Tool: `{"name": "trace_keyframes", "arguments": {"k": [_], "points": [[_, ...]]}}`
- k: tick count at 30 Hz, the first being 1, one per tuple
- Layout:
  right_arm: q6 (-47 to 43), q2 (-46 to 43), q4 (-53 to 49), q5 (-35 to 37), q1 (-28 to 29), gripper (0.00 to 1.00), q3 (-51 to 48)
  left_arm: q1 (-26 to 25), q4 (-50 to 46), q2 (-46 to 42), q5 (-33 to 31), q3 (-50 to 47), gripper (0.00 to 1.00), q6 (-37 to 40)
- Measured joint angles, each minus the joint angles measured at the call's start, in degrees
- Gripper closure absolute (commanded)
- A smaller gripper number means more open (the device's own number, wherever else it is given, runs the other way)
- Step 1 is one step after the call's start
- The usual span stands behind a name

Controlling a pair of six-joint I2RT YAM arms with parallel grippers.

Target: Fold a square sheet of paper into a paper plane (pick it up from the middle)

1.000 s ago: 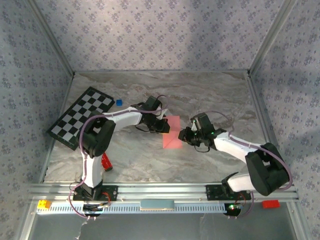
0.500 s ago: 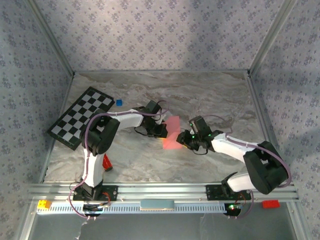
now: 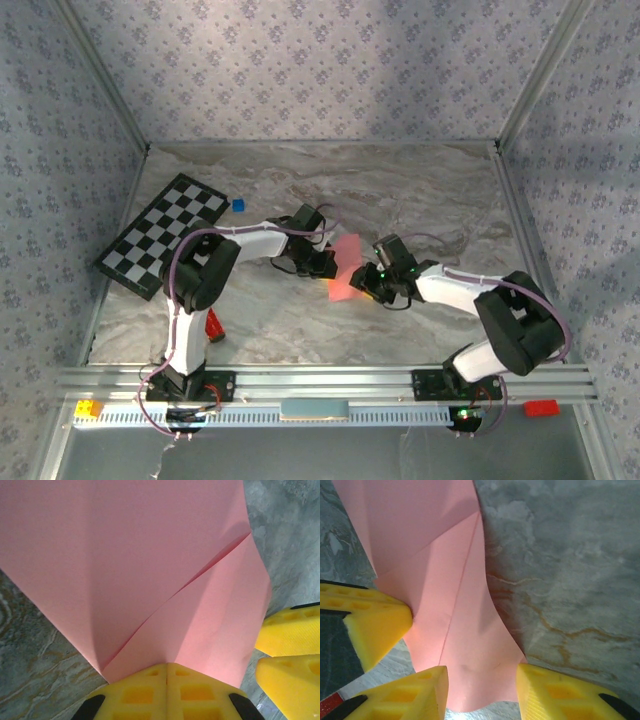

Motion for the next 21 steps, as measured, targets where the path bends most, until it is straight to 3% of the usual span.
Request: {"name": "trace_keyframes", "arguments": {"k": [5,21], "points": [[0.0,1.6,4.4,-1.6,-0.4,0.54,0.2,0.0,0.2,-0.1,0.0,-0.2,0.95,0.0],[-1.6,6.3,13.4,-7.5,-6.4,0.57,1.4,0.0,0.3,-0.1,0.0,-0.2,0.95,-0.4]]}}
